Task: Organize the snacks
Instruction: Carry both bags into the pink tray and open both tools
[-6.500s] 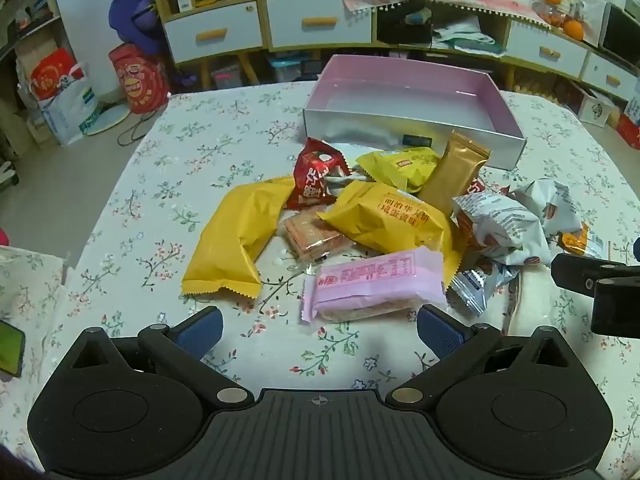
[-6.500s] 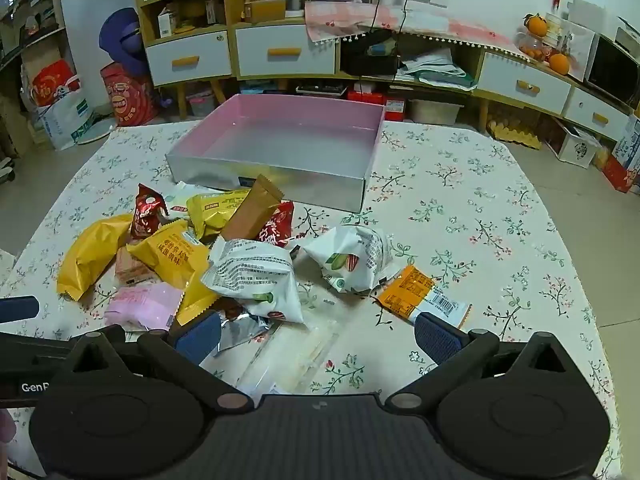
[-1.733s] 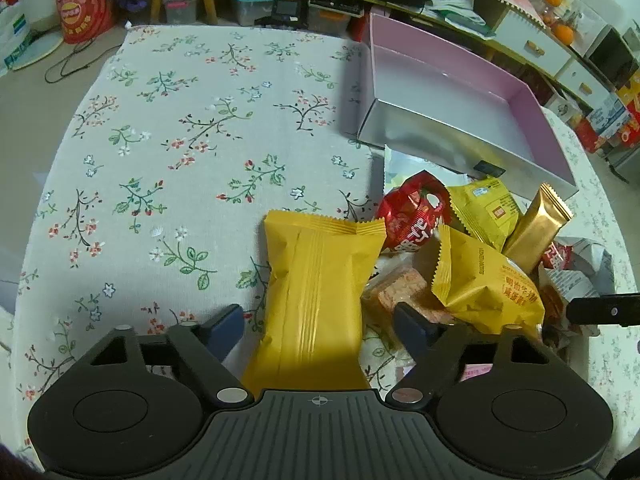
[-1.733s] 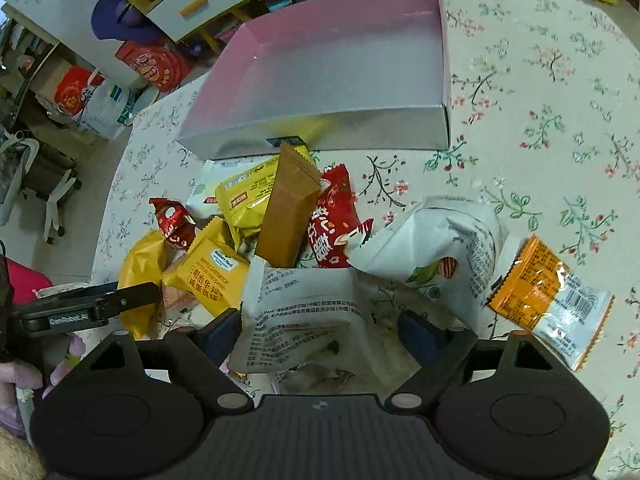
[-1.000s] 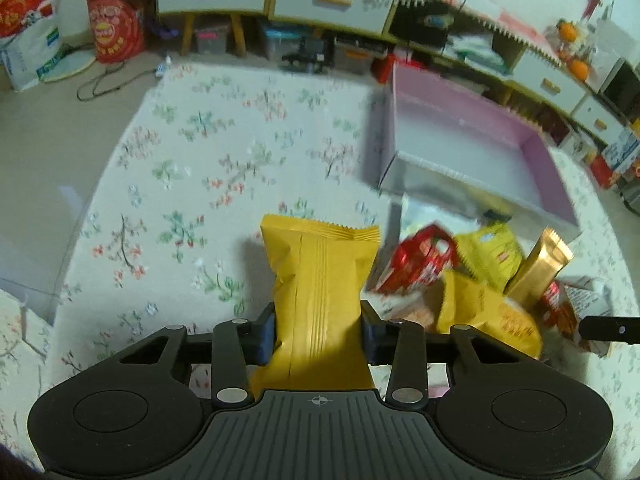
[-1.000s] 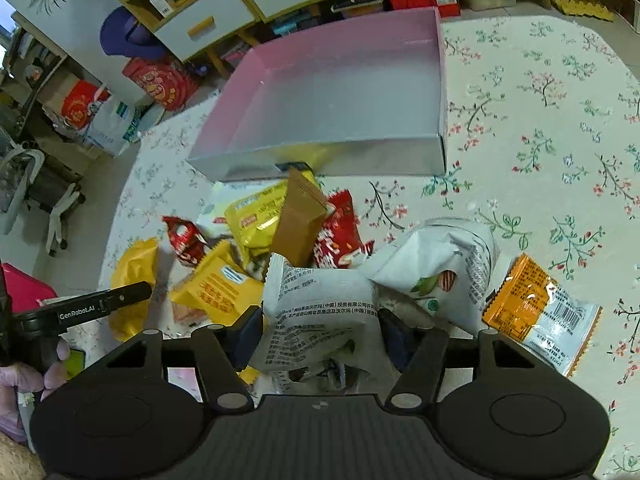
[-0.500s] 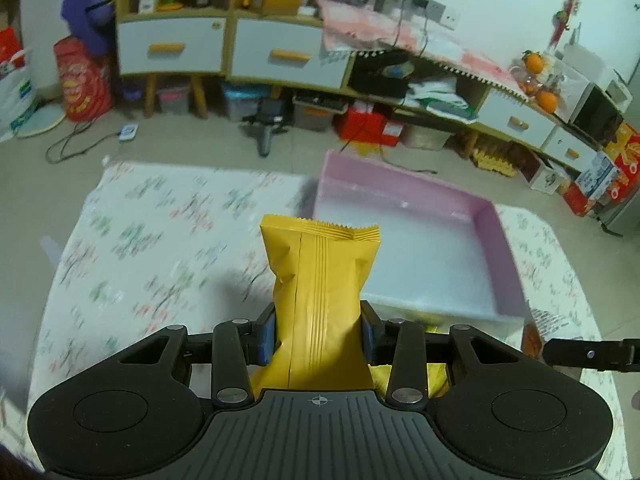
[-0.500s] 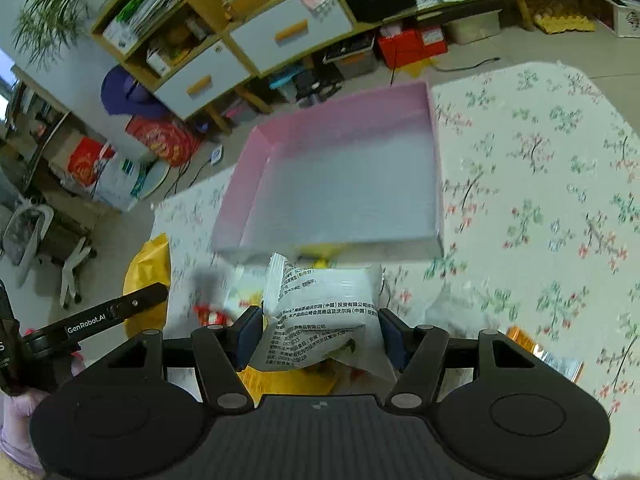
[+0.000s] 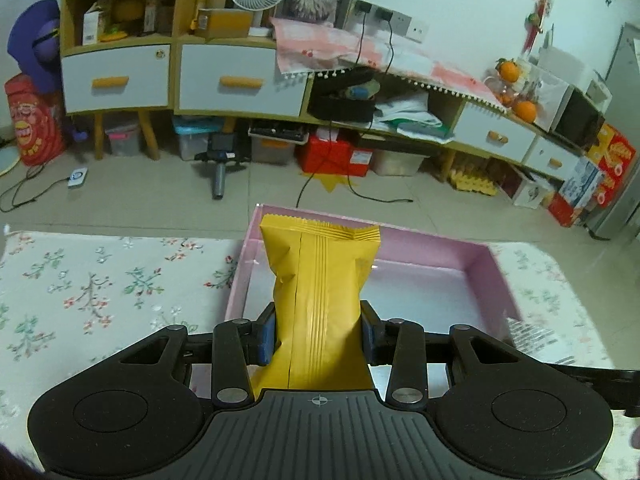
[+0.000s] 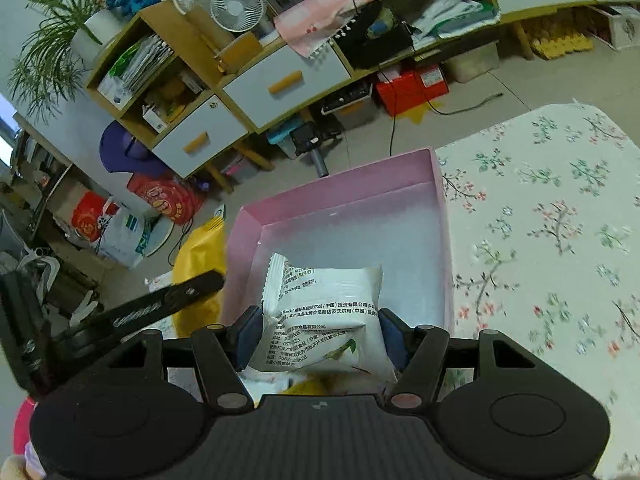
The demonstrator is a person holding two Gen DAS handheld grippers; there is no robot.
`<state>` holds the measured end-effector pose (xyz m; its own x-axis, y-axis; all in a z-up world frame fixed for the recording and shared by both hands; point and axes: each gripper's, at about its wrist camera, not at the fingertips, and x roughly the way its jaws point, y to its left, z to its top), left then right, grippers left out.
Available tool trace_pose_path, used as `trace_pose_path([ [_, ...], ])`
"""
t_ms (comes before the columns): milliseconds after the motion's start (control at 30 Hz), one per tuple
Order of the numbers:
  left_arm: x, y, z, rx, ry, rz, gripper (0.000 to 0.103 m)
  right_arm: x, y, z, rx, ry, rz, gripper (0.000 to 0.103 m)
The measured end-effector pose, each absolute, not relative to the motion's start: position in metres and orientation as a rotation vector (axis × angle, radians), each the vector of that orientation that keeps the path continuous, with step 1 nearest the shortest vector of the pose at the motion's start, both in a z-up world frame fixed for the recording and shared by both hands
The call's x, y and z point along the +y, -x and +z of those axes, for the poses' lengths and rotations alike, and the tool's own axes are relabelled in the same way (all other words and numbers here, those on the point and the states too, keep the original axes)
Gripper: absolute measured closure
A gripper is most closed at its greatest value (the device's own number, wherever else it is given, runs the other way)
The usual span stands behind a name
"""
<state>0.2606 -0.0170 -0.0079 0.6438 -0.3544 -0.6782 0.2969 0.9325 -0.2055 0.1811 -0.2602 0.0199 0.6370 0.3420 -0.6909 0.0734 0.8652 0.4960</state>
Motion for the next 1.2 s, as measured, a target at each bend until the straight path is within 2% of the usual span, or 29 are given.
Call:
trace_pose_path([
  [367, -0.007, -0.248, -0.036, 0.822, 0.015, -0.355, 0.066, -0.259, -0.19, 0.0, 0.884, -0.419, 0.129, 0.07],
  [933, 0.006, -0.21, -0.033, 0.93, 0.004, -0.318, 0.067, -0.244, -0.186, -0.001, 0.896, -0.27, 0.136, 0.069],
  [1067, 0.009, -0.208, -0.033, 0.892, 0.023, -0.327, 0.061, -0.248, -0.185, 0.002, 0.87, -0.3, 0.139, 0.065],
  [1133, 0.01, -0.205, -0.03, 0.871, 0.04, -0.335, 0.05, -0.252, -0.183, 0.005, 0.859, -0.331, 0.148, 0.054],
  [1200, 0.009, -0.2, -0.022, 0.847, 0.042, -0.337, 0.036, -0.254, -0.18, 0.012, 0.841, -0.35, 0.148, 0.048],
])
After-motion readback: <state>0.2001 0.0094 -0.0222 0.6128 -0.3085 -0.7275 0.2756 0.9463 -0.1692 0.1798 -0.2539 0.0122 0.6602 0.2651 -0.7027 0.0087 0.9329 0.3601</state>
